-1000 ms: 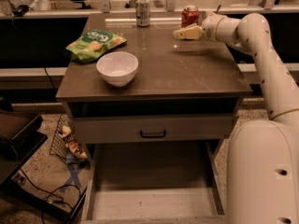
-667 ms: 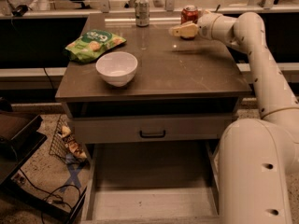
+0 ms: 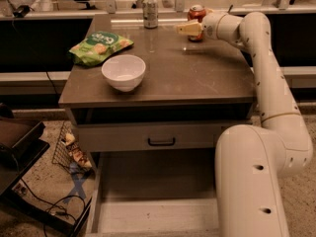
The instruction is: Place coke can into middle drawer
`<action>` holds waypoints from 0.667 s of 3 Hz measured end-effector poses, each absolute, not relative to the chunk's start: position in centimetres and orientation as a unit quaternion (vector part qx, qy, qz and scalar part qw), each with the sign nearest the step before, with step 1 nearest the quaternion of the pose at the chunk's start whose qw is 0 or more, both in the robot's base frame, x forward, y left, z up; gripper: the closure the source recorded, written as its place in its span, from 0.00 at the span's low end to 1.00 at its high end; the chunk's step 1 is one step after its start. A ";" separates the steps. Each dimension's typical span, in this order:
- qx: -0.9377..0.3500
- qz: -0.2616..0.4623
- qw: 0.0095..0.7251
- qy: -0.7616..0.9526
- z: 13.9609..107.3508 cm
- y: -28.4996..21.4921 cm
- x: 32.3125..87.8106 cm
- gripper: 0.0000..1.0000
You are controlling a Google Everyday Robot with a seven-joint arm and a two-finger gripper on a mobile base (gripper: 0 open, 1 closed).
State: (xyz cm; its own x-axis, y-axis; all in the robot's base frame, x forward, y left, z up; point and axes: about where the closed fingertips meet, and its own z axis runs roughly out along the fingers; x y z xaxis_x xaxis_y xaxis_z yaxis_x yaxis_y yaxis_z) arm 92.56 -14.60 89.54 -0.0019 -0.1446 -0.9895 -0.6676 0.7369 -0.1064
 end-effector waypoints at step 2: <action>-0.301 0.206 0.640 0.677 89.5 -14.2 92.7 0.64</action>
Offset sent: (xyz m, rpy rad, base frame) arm 0.0006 0.0006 0.0014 0.0016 -0.0027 -0.0002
